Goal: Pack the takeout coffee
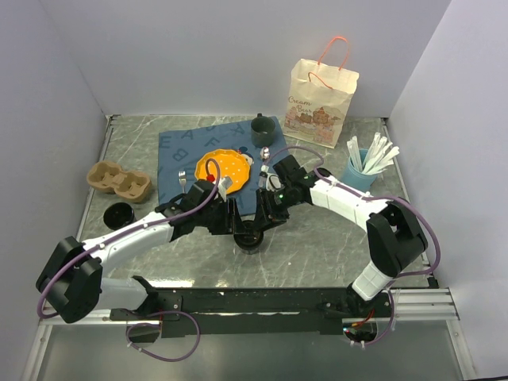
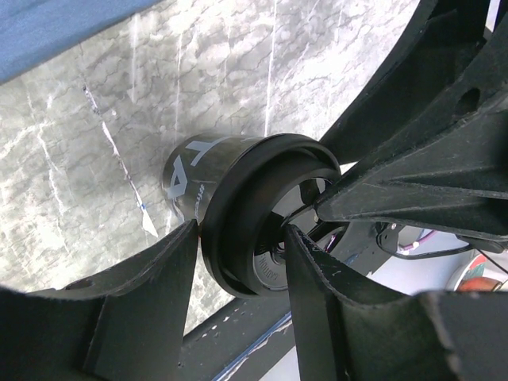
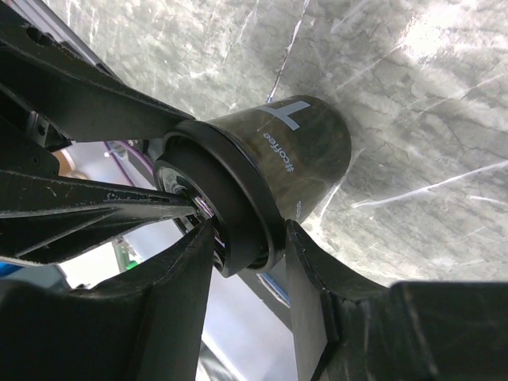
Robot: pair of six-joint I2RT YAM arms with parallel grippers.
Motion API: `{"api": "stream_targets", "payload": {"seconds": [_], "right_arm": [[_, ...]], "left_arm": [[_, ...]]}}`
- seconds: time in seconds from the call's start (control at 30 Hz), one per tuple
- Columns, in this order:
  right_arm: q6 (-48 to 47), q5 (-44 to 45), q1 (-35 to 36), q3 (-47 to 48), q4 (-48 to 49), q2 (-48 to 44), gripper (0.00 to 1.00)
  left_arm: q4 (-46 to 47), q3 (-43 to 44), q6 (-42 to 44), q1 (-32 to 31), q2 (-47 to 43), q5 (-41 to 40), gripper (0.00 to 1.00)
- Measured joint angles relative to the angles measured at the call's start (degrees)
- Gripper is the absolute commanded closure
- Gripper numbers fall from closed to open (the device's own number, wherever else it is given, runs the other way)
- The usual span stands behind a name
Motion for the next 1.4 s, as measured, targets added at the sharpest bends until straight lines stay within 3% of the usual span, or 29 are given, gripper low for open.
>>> {"api": "stream_targets", "payload": {"seconds": [0.13,0.37,0.6,1.2,1.4], "right_arm": [[3.0,-0.6,0.0,-1.3,0.9,-0.5,0.59],[9.6,-0.2,0.7,-4.6,4.1,-2.9,0.61],[15.3,2.5,2.8,-6.7,7.2,-5.4,0.62],[24.2,6.3,4.9,-13.5,14.2,-10.3,0.63],[25.4,7.1,5.4,-14.6,15.2,-11.3,0.62]], "left_arm": [[-1.8,0.8,0.6,0.1,0.1,-0.4,0.37],[-4.2,1.1,-0.4,0.1,-0.6,-1.5,0.32],[-4.3,-0.2,-3.2,0.1,-3.1,-1.4,0.38],[-8.1,-2.1,-7.1,0.3,-6.2,-2.4,0.37],[-6.5,-4.1,-8.6,0.3,-7.5,-1.6,0.47]]}}
